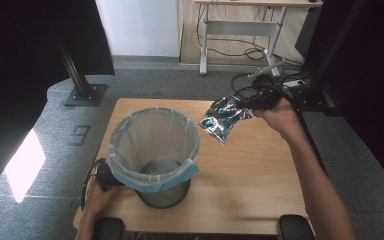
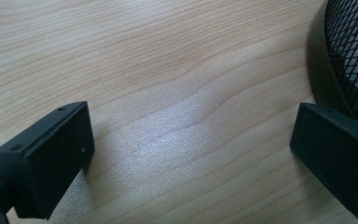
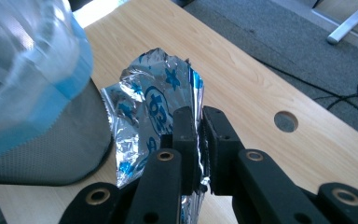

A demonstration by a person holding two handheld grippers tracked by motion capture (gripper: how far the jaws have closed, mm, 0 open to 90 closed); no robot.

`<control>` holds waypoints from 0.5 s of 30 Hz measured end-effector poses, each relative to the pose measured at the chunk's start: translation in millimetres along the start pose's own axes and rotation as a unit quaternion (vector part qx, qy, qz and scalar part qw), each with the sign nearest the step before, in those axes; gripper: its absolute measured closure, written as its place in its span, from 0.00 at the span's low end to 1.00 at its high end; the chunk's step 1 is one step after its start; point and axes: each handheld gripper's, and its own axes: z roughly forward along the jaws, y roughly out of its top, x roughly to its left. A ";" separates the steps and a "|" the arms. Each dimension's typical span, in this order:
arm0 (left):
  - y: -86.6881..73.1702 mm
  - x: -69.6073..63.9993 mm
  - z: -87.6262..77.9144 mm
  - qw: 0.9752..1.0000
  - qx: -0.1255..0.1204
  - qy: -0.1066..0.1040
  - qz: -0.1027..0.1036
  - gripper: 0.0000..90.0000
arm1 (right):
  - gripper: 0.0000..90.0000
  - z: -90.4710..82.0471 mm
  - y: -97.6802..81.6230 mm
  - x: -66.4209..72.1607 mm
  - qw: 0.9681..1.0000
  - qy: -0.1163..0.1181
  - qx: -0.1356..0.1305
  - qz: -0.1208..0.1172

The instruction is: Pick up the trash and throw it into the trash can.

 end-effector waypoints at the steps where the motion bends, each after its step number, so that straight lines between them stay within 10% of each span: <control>1: 0.0 0.0 0.0 1.000 0.000 0.000 0.000 0.00 | 0.93 -2.5 3.3 0.7 1.000 -0.001 -0.001 -0.001; 15: 0.0 -0.5 0.0 1.000 0.000 0.001 -0.001 0.00 | 0.92 -36.5 49.8 19.4 1.000 0.004 -0.023 -0.019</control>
